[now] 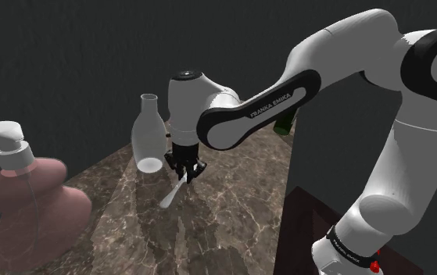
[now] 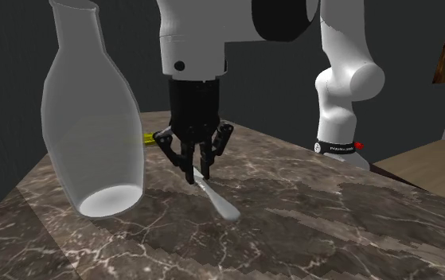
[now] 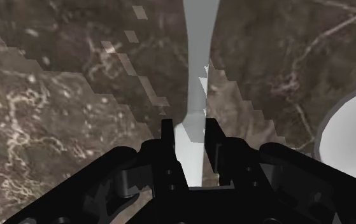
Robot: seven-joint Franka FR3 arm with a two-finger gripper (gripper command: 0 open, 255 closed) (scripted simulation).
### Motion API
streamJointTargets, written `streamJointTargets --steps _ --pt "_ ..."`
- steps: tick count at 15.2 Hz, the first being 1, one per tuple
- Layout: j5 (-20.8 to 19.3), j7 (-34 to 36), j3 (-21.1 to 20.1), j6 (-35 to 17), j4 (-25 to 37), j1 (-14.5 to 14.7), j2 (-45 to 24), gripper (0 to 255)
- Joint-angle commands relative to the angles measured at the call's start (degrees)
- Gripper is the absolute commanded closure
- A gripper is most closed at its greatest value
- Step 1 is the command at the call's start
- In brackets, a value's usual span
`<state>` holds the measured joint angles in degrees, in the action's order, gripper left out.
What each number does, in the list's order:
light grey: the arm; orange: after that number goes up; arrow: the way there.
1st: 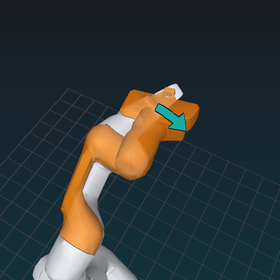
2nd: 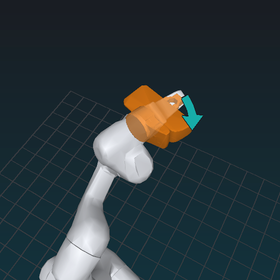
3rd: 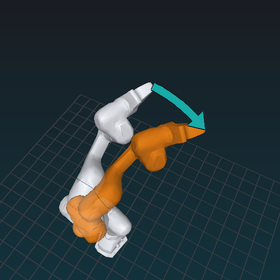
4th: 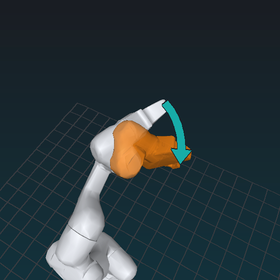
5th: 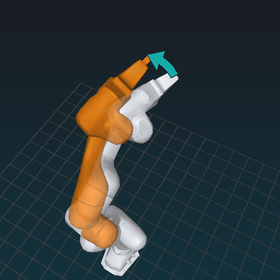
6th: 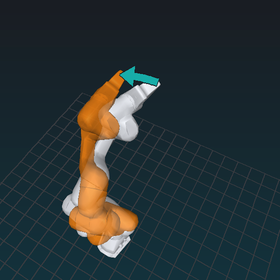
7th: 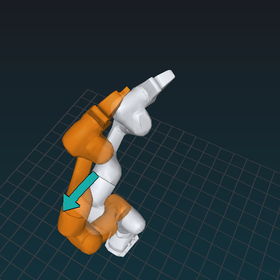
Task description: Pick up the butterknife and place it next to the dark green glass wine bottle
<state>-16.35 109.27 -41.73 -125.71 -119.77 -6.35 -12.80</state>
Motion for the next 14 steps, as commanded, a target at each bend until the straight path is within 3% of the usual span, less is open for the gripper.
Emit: streamJointTargets --steps 1,14 --pt "0.3 -0.3 0.0 0.8 0.0 -0.1 -0.1 255" --pt "6.0 -4.7 -1.4 9.1 4.3 -1.6 6.0 255"
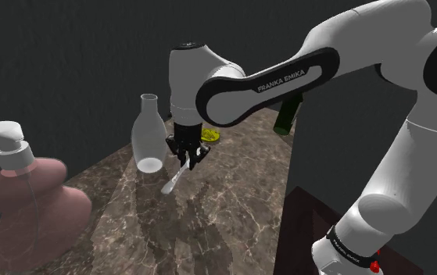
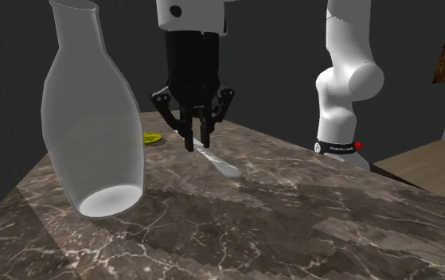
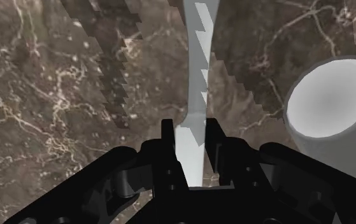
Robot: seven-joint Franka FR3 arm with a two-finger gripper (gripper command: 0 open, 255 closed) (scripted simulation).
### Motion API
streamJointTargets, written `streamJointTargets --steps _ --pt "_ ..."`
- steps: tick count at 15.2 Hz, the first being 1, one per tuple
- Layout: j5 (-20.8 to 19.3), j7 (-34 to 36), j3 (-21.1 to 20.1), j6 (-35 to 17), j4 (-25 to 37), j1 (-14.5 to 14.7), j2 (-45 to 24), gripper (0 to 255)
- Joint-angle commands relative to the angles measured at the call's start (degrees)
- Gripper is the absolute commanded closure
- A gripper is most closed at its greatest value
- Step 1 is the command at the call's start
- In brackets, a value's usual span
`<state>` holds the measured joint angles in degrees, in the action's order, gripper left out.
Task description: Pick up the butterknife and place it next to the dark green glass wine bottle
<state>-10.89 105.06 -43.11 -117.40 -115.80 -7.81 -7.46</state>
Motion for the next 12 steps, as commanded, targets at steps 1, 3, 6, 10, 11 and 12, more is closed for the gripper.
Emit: streamJointTargets --steps 1,3,6,10,11,12 --pt "0.9 -0.8 -0.1 1.5 0.8 -0.2 1.0 255" --pt "1.6 -1.3 -0.2 2.9 1.7 -0.4 1.8 255" --pt "2.5 -2.1 -0.3 5.0 3.1 -0.5 2.8 255" --pt "3.4 -2.9 -0.3 7.8 5.2 -0.7 3.9 255" --pt "3.6 -3.1 -0.3 8.5 5.8 -0.7 4.1 255" --pt "3.8 -3.3 -0.3 9.2 6.4 -0.8 4.3 255"
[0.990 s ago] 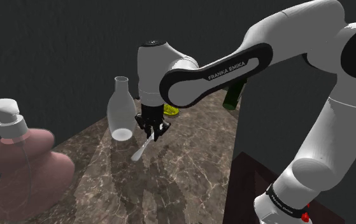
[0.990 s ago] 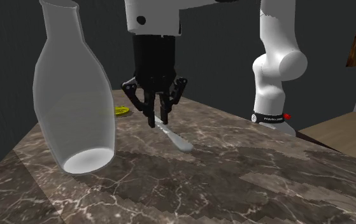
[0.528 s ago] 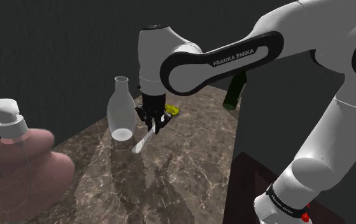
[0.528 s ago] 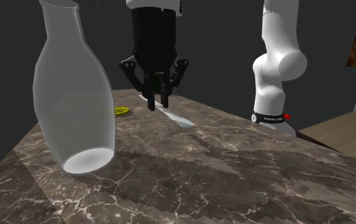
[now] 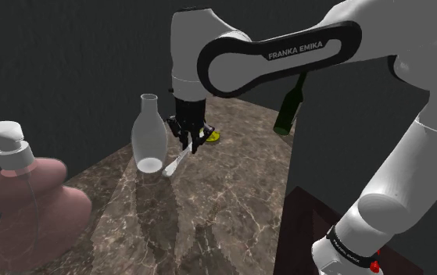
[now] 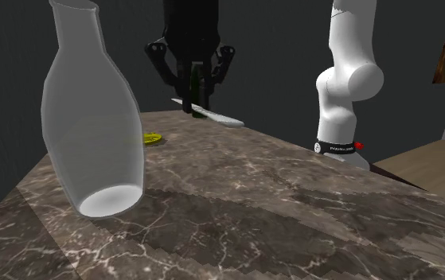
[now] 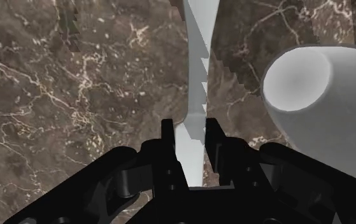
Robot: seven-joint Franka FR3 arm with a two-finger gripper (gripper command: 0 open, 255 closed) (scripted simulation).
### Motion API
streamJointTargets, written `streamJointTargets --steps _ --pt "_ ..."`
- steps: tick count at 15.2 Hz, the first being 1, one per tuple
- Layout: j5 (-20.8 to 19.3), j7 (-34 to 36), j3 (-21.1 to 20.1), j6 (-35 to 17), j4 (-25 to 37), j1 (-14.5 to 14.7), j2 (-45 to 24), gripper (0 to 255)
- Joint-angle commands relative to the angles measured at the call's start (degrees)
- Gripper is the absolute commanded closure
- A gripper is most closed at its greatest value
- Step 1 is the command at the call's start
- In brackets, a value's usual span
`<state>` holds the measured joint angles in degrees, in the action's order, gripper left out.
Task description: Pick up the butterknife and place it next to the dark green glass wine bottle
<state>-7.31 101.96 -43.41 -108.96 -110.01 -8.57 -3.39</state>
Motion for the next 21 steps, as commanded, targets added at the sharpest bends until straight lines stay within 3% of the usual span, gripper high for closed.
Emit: streamJointTargets --steps 1,21 --pt "0.4 -0.3 0.0 1.5 1.2 0.0 0.5 255" --pt "1.1 -1.8 -0.2 16.8 16.1 0.1 1.0 255"
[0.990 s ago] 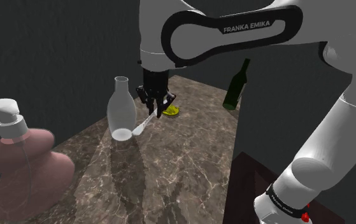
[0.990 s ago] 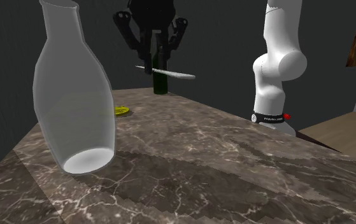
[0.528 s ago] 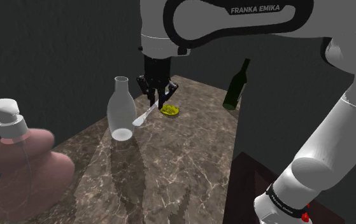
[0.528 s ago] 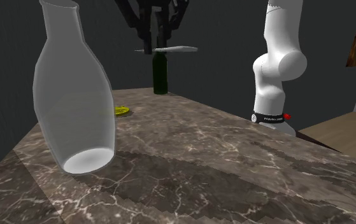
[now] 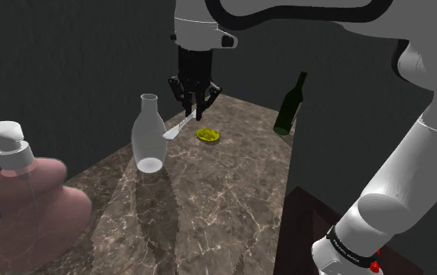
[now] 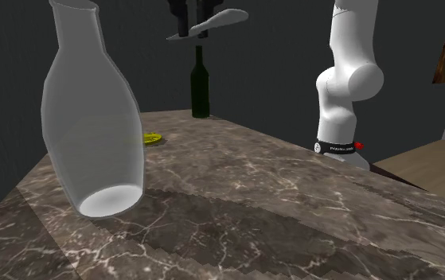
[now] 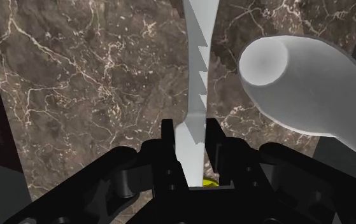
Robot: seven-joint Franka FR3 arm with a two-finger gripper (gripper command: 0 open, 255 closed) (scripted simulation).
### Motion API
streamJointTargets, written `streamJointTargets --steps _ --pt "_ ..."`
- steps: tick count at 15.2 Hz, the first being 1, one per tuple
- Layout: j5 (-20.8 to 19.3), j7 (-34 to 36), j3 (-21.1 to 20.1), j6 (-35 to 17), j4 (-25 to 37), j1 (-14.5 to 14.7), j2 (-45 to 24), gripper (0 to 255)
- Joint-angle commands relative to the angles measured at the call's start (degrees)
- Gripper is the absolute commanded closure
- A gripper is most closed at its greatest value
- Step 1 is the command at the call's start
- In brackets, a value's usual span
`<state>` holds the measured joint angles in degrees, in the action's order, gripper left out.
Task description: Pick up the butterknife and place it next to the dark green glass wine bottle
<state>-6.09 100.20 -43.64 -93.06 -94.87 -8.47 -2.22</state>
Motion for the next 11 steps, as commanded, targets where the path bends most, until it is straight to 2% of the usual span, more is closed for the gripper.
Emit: streamJointTargets --steps 1,11 --pt "-0.2 0.0 -0.1 1.7 1.9 0.1 -0.3 255" --pt "-2.2 0.8 -0.7 10.3 12.4 1.3 -3.2 255"
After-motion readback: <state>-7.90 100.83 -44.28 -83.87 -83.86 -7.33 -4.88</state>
